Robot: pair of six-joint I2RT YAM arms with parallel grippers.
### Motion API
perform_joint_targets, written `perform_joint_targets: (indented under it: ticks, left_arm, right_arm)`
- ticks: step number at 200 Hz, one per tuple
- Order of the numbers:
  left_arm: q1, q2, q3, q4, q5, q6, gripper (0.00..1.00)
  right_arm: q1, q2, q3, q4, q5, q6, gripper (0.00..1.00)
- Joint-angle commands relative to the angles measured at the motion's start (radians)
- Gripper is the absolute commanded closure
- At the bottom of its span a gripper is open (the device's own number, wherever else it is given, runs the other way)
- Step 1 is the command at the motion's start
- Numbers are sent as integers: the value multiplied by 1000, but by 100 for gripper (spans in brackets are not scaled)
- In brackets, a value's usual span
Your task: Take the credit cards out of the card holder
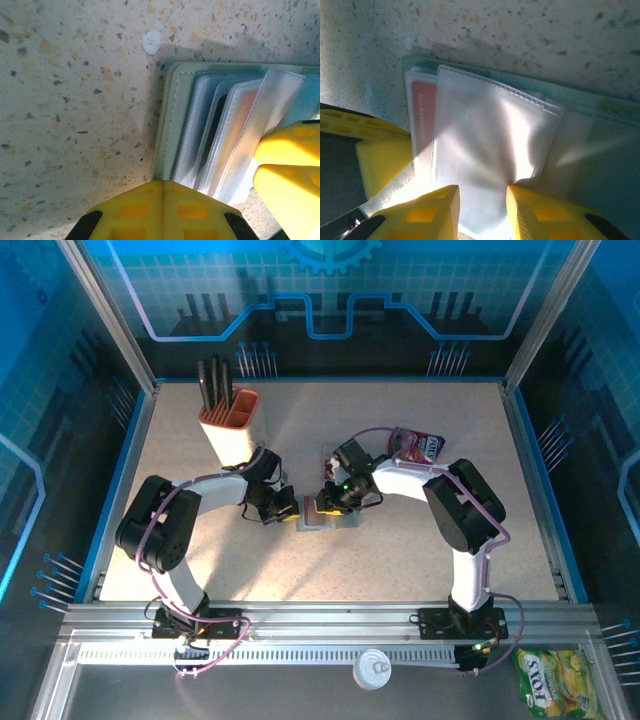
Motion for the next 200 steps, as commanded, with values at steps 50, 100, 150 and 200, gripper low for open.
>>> perform_joint_targets:
  ticks: [50, 100, 150, 200]
  left_arm:
    - [13, -28, 41, -42, 0, 6, 100]
    - [13, -87, 35, 28, 58, -65, 89]
    - [11, -29, 2, 205, 186, -179, 80]
    - [2, 23, 4, 213, 193, -189, 78]
  right_arm:
    - [-26, -15, -50, 29, -44, -12, 68]
    - [-37, -19, -72, 53, -66, -9, 69]
    - [-43, -25, -79, 59, -69, -10, 70]
    - [-45, -34, -88, 62, -68, -9, 70]
